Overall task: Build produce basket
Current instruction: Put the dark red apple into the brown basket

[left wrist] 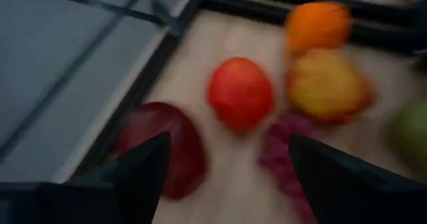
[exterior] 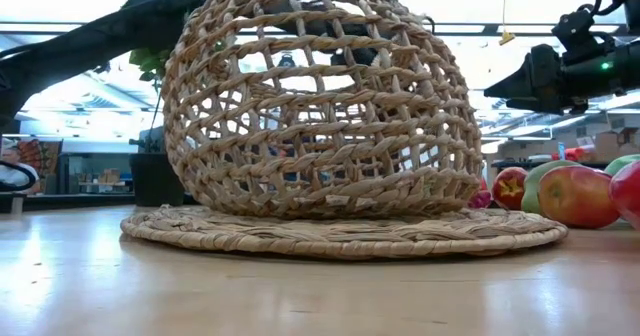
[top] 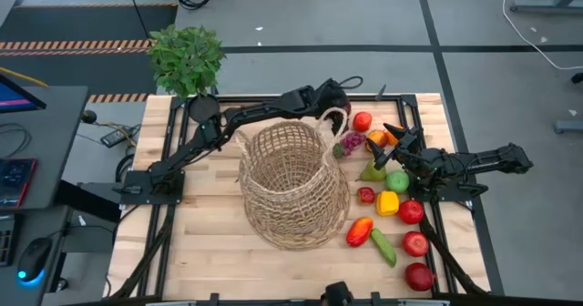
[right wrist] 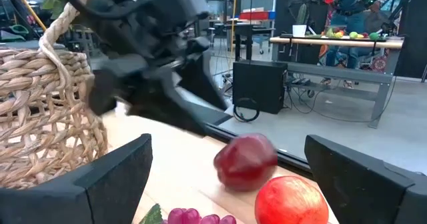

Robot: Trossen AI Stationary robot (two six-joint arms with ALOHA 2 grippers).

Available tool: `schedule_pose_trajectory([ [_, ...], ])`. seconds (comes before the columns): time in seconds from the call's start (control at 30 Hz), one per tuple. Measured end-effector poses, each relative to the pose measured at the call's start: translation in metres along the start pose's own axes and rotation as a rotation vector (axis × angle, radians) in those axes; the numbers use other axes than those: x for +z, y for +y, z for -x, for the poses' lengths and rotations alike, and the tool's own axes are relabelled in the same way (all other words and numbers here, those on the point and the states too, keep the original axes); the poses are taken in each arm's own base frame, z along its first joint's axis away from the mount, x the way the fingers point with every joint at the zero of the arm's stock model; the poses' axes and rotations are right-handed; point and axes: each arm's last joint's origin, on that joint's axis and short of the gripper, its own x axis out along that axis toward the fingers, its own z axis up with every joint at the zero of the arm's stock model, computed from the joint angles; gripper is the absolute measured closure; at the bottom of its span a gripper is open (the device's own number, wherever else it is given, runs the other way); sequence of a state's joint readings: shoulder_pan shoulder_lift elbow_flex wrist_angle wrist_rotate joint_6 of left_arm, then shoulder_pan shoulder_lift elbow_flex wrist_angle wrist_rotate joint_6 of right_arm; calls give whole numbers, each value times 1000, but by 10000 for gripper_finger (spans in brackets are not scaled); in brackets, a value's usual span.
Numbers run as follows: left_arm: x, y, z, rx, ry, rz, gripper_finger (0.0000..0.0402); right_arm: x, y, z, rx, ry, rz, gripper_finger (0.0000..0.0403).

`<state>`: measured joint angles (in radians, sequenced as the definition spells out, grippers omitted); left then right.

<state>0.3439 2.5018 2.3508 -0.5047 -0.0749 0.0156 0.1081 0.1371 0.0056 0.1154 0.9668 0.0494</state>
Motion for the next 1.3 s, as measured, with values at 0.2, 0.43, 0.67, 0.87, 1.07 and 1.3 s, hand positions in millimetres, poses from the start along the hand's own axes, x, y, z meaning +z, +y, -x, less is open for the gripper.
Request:
schedule_pose_trajectory([
  [0.2, -2, 8, -7, 47, -49, -25, 106, 1, 0, 0, 0, -7, -10, 7],
  [0.43, -5, 21, -22, 96, -125, 80, 106, 2, 0, 0, 1, -11, -16, 7],
  [0.67, -15, 29, -40, 135, -171, 123, 106, 2, 0, 0, 1, -14, -21, 7],
  [0.87, -33, 33, -66, 158, -212, 148, 106, 2, 0, 0, 2, -15, -22, 7],
  [1.07, -42, 32, -72, 149, -177, 237, 106, 3, 0, 0, 3, -17, -24, 7],
  [1.3, -47, 31, -66, 131, -18, 213, 106, 3, 0, 0, 5, -18, -27, 7],
])
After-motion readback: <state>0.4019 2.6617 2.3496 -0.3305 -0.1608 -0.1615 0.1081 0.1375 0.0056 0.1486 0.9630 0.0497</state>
